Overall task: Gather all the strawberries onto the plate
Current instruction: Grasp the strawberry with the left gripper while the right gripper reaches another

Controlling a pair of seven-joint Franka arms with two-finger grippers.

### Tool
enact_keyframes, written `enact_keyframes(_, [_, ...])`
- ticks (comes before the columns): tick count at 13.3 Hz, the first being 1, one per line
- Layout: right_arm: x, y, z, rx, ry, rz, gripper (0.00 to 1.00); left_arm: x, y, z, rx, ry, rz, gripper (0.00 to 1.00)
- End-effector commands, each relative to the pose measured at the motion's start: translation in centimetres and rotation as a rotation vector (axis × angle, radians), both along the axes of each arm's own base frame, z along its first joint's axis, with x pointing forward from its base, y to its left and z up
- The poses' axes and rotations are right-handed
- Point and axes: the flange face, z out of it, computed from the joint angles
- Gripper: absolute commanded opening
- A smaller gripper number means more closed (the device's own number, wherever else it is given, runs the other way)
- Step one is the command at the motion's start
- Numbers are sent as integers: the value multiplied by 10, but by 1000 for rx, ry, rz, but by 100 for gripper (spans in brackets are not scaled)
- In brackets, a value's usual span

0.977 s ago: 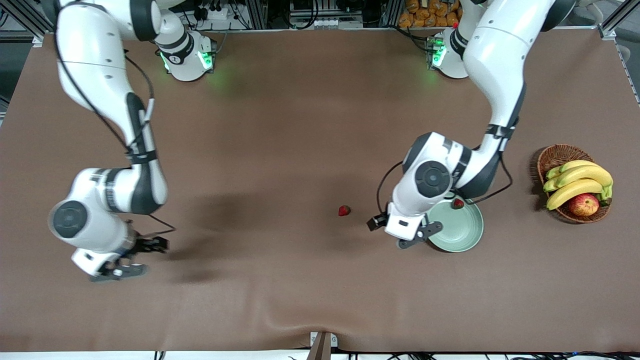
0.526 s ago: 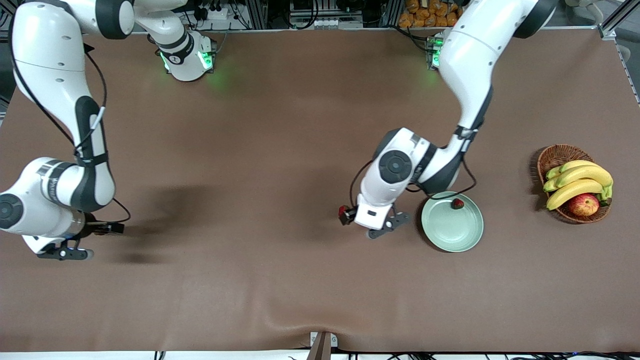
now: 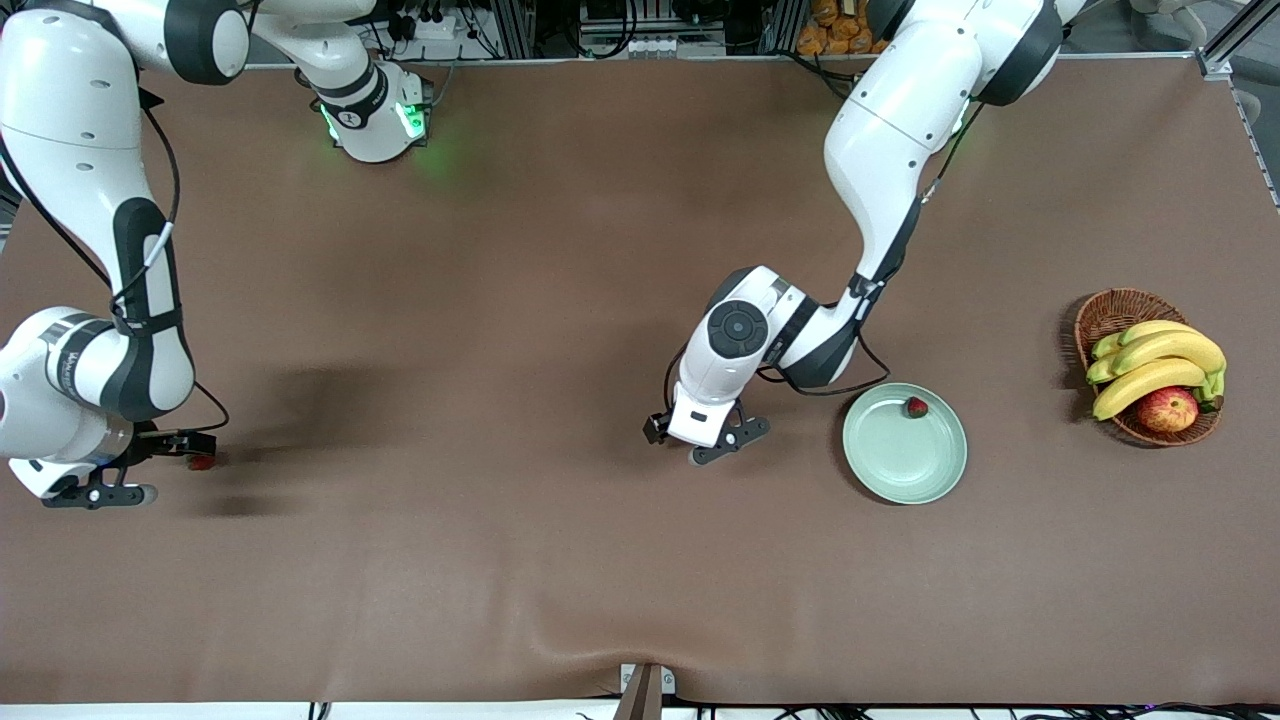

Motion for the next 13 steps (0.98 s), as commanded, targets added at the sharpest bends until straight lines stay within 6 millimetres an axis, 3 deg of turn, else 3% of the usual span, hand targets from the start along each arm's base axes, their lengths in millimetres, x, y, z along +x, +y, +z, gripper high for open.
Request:
enact_keyframes(1, [-2,-6,-9,3,-11,109,100,3,-4,3,4,-18,6,78])
enact_keyframes(3, [-2,-11,-22,-10,-17,145,100,3,-2,2,20,-24,-7,67])
enact_keyframes(7, [-6,-6,-35,-11,-11,161,100,0,2,-6,44,-3,-13,35])
enact_keyframes(11, [-6,-4,-52,-26,-19,168,100,4,9,1,69,-6,-24,0])
enact_keyframes(13, [-6,-3,-57,-21,-15,163,100,11,17,15,88,-7,-21,0])
